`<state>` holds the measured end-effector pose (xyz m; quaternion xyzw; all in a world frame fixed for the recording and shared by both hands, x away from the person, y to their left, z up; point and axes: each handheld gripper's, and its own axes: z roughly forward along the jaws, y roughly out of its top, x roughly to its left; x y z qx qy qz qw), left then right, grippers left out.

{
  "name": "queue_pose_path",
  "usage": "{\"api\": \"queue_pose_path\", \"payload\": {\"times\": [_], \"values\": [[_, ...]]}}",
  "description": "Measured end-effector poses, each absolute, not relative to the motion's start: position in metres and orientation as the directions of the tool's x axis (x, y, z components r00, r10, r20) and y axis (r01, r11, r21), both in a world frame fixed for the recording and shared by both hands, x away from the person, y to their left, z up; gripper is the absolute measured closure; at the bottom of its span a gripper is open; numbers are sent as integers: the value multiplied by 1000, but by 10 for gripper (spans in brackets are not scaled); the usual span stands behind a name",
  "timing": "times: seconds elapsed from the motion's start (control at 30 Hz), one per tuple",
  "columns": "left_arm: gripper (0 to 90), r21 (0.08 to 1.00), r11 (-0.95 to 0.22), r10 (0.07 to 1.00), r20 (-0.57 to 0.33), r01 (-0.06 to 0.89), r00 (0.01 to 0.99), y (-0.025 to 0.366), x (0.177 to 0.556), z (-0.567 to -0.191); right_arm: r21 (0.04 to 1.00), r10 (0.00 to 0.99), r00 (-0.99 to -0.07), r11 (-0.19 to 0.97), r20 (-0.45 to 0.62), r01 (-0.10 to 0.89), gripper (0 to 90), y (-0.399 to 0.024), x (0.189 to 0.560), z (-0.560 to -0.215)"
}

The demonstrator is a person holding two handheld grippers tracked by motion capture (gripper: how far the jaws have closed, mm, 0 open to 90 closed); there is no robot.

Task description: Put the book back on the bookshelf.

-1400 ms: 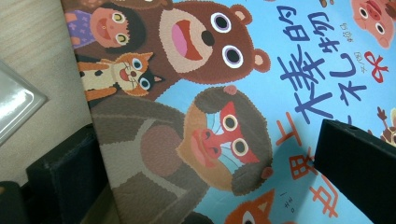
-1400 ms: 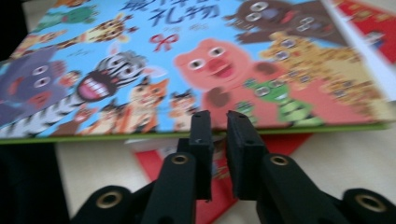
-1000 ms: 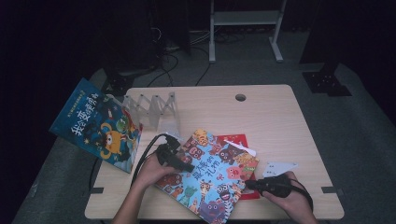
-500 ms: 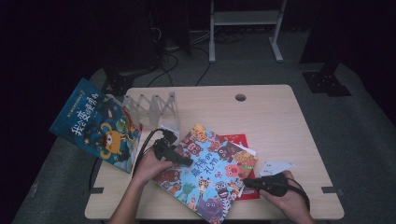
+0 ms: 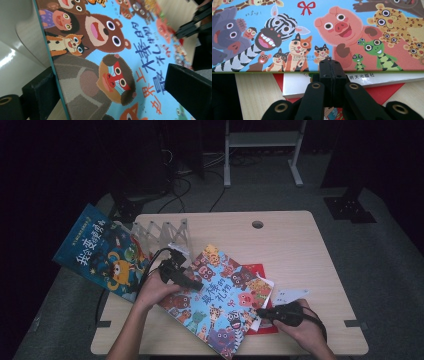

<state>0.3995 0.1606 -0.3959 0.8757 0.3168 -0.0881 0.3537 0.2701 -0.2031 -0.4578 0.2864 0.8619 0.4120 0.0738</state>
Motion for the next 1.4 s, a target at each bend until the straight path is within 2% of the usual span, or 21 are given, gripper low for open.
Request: {"api": "queue_pose_path", "payload": {"times": [0.37, 0.7, 0.77, 0.97, 1.23, 1.4], "values": [[77, 581, -569, 481, -339, 582, 809, 159, 403, -367, 750, 546, -833, 511, 95, 420, 884, -196, 278, -457], [162, 589, -582, 495, -290, 561, 819, 159, 407, -341, 744, 533, -842, 529, 83, 408, 885, -185, 287, -457], [221, 591, -587, 499, -275, 554, 822, 160, 409, -336, 743, 533, -843, 532, 80, 407, 885, -182, 289, -456], [288, 601, -596, 502, -241, 534, 831, 158, 412, -321, 741, 536, -842, 537, 70, 403, 885, -174, 292, -456], [416, 621, -583, 498, -236, 524, 834, 158, 414, -307, 745, 549, -833, 530, 63, 406, 887, -165, 297, -457], [535, 627, -583, 469, -260, 517, 844, 158, 413, -301, 746, 564, -825, 533, 37, 398, 887, -157, 298, -456]]}}
